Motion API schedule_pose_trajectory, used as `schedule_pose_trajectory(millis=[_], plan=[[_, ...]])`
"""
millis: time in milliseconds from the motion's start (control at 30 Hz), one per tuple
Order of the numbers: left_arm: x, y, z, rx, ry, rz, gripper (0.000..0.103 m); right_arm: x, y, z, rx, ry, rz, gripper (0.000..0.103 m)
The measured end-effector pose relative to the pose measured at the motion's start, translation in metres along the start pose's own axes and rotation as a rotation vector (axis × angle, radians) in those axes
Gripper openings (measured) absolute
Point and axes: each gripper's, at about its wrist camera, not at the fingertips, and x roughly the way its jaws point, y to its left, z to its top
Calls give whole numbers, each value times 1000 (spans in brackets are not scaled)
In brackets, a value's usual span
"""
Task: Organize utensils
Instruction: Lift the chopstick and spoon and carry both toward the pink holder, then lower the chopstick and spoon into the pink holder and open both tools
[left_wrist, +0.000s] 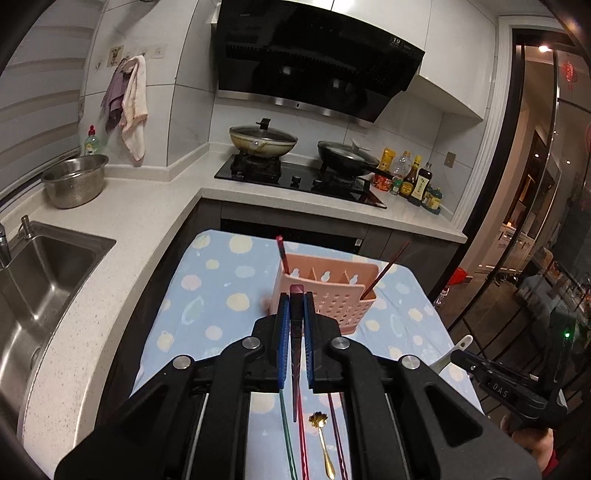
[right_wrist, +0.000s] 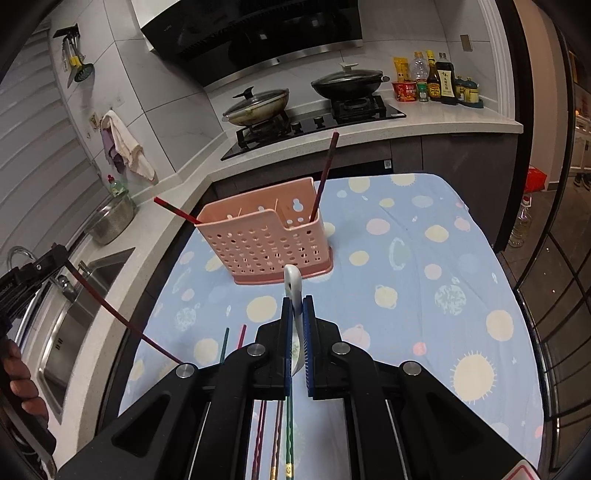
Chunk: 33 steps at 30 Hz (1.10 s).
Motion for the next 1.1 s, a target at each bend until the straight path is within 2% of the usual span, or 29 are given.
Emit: schedule_pose_trajectory(millis=[200, 400, 600, 833, 1100], plan=[[3, -19, 46, 18, -89, -61, 7, 3, 9, 42, -3, -61, 27, 7], [16, -34, 93, 58, -175, -57, 7, 17, 16, 83, -13, -117, 25, 6], [43, -40, 126, 72, -206, -52, 7, 46, 13, 114, 8, -121, 7, 7], [90, -46, 138, 82, -178, -50, 7, 84, 14, 133, 9, -92, -3, 7], [141, -41, 123, 74, -98, -44, 7, 128, 27, 135, -2, -35, 12, 7]])
